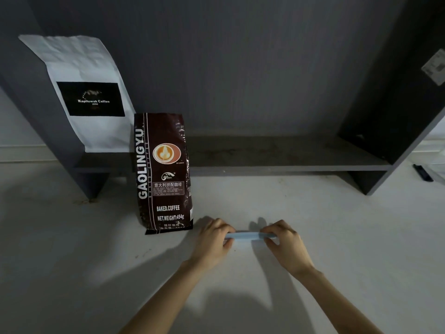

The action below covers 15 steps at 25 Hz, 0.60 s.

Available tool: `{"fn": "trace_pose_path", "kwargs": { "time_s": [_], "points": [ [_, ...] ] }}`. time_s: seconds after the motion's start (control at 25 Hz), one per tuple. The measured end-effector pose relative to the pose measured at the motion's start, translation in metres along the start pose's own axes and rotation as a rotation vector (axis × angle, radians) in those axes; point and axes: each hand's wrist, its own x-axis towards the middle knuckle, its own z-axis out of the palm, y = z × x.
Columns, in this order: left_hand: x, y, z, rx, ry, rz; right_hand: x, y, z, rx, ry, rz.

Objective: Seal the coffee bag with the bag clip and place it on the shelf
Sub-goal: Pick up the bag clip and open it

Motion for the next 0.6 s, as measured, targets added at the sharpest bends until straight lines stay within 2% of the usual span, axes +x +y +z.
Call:
{"fn": "trace_pose_path", "kwargs": {
  "time_s": [0.16, 0.36, 0.48, 0.6],
  "points": [
    [0.001, 0.005, -0.02, -0.191, 0.025, -0.012, 0.004, -0.015, -0.012, 0.034, 0.045, -0.153],
    [0.004, 0.016, -0.045, -0.307, 0.143, -0.014, 0.013, -0.042, -0.022, 0.108, 0.105, -0.275],
    [0.0, 0.013, -0.055, -0.473, 0.205, -0.078, 0.016, -0.054, -0.025, 0.351, 0.152, -0.151],
    [-0.007, 0.013, -0.059, -0.572, 0.233, -0.095, 0.018, -0.065, -0.023, 0.684, 0.073, 0.016]
  ]
}}
